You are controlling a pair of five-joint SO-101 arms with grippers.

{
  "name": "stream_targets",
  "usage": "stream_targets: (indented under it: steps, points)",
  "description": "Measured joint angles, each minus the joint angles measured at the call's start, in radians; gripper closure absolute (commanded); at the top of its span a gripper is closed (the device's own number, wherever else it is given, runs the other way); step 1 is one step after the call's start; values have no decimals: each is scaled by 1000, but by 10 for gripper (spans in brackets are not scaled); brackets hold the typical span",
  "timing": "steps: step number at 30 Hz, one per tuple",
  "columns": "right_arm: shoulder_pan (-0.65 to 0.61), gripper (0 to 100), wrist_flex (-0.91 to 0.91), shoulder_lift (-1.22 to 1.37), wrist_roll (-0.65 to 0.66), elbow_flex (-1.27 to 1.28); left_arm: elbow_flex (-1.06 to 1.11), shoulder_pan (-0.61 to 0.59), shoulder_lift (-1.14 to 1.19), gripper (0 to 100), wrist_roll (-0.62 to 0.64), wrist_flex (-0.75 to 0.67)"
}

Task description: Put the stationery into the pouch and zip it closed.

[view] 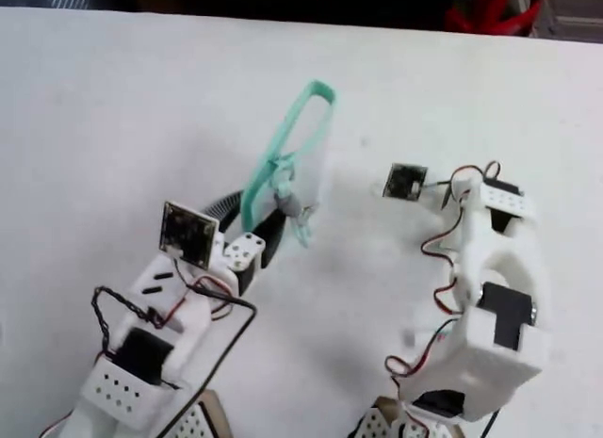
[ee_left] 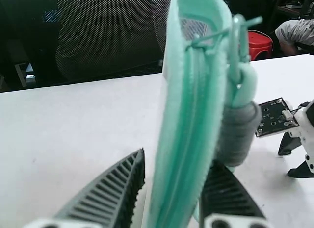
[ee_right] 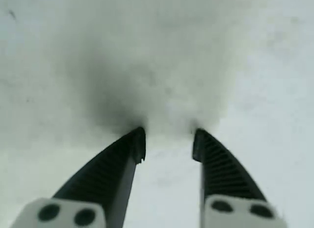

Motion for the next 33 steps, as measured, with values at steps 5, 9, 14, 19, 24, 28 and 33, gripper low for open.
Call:
stream_targets:
  steps: [5, 9, 14, 19, 24, 28, 33]
  points:
    - [11, 725, 336, -327, 259, 107, 0, 0, 0, 828, 0, 0]
    - [86, 724, 508, -583, 502, 233, 0, 0, 0, 828, 0, 0]
    - [184, 724, 534, -835, 563, 417, 0, 0, 0, 830, 0, 0]
    - [264, 724, 502, -970, 674, 644, 0, 0, 0, 830, 0, 0]
    - [321, 724, 273, -1010, 697, 842, 0, 0, 0, 830, 0, 0]
    - [328, 724, 75, -1017, 703, 970, 0, 0, 0, 831, 0, 0]
    - [301, 726, 44, -1030, 703, 1000, 0, 0, 0, 831, 0, 0]
